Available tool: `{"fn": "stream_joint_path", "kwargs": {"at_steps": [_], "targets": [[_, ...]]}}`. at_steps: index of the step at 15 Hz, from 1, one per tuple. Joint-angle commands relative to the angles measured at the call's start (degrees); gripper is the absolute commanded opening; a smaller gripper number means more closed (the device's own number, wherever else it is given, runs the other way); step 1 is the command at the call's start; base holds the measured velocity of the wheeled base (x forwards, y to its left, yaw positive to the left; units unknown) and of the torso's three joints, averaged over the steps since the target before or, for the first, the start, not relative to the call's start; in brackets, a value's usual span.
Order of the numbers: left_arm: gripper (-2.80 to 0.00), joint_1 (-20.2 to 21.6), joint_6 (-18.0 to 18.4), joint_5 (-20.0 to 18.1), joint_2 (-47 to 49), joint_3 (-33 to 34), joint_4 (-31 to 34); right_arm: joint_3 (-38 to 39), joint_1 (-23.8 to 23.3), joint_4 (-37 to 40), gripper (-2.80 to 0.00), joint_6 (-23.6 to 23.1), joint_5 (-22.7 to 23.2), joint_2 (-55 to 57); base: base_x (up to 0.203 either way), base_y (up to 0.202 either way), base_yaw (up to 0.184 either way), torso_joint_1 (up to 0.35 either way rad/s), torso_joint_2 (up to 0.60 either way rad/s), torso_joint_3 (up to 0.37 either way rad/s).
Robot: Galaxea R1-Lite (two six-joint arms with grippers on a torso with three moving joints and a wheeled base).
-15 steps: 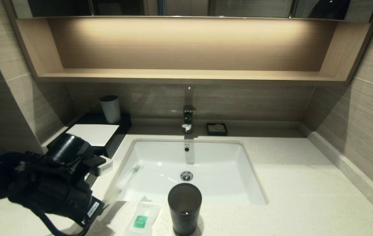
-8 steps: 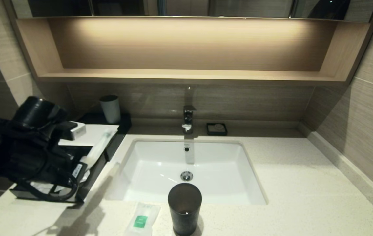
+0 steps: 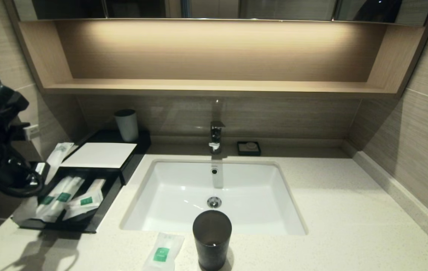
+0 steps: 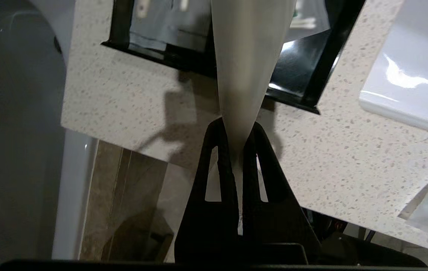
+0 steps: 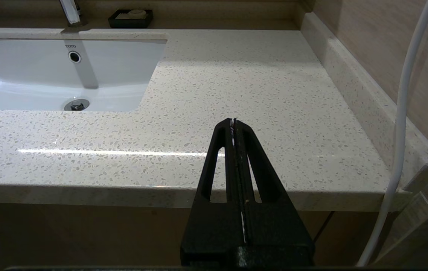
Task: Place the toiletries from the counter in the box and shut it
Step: Place the bathroom toiletry into the drawer
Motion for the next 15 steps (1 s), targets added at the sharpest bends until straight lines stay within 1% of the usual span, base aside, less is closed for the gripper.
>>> {"fn": "stream_joint_path", "kwargs": {"at_steps": [1, 5, 7, 10, 15], "targets": [[-2.8, 1.73, 0.37, 3.08, 3.36, -1.99, 2.83, 0.09, 0.01, -0.03, -2.8, 0.01, -0.01, 0.0, 0.0, 0.0, 0.0, 0.0, 0.0, 0.0], [-2.8, 1.76, 0.02, 3.54, 4.48, -2.06, 6.16, 0.0, 0.01, -0.03, -2.8, 0.01, -0.01, 0.0, 0.0, 0.0, 0.0, 0.0, 0.0, 0.0], [-2.8, 1.68, 0.49, 3.54, 3.77, -1.84, 7.4, 0.09, 0.01, -0.03, -2.8, 0.01, -0.01, 0.0, 0.0, 0.0, 0.0, 0.0, 0.0, 0.0], [-2.8, 1.22, 0.74, 3.45, 4.94, -1.37, 7.68, 0.09, 0.01, -0.03, -2.8, 0.01, -0.01, 0.0, 0.0, 0.0, 0.0, 0.0, 0.0, 0.0], [-2.8, 1.24, 4.89, 3.45, 8.98, -1.63, 7.09, 0.09, 0.01, -0.03, -2.8, 0.01, -0.01, 0.0, 0.0, 0.0, 0.0, 0.0, 0.0, 0.0]]}}
